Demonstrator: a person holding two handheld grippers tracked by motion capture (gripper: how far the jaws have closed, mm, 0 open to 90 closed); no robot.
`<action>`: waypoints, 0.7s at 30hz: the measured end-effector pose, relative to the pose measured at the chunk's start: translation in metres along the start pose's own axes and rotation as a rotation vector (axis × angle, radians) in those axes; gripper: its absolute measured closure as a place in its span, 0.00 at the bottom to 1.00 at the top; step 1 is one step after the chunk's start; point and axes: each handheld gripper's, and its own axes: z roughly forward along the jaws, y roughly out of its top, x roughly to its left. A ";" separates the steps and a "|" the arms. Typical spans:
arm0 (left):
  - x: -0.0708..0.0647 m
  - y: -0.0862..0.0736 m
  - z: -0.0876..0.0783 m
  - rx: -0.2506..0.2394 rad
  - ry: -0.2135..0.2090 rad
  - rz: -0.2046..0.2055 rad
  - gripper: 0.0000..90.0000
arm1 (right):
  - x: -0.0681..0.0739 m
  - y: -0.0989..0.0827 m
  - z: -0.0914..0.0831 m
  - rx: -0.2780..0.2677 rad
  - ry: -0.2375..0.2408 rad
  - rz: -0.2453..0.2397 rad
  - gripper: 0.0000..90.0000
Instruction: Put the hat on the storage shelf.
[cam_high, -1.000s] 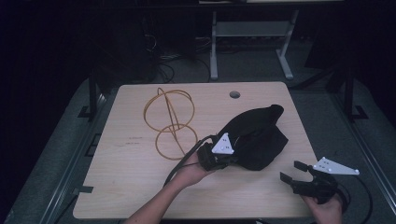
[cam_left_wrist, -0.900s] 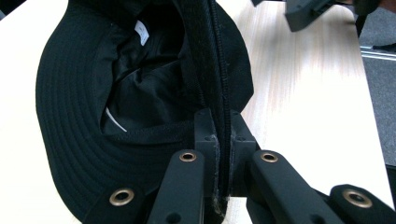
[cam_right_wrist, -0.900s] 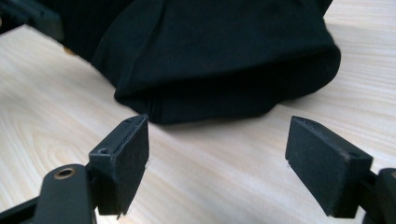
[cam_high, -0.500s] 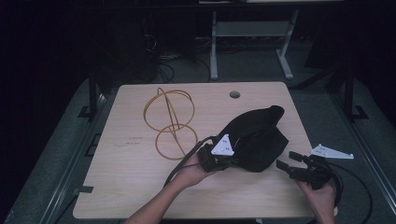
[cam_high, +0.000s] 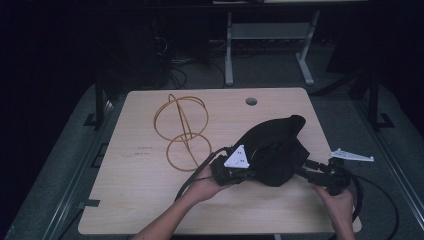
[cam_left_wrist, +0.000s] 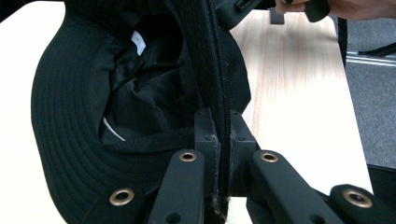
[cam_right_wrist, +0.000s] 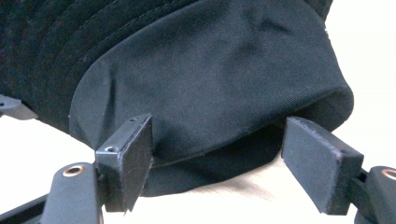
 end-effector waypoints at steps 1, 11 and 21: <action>0.000 0.000 0.000 0.000 0.001 0.001 0.95 | -0.001 0.000 0.002 -0.003 0.006 0.011 0.29; -0.002 -0.001 0.003 -0.001 -0.019 0.009 0.95 | -0.008 -0.001 0.012 -0.069 0.088 0.122 0.57; -0.004 -0.002 0.007 0.019 -0.019 0.024 0.95 | -0.002 0.001 0.022 -0.087 0.088 0.100 0.95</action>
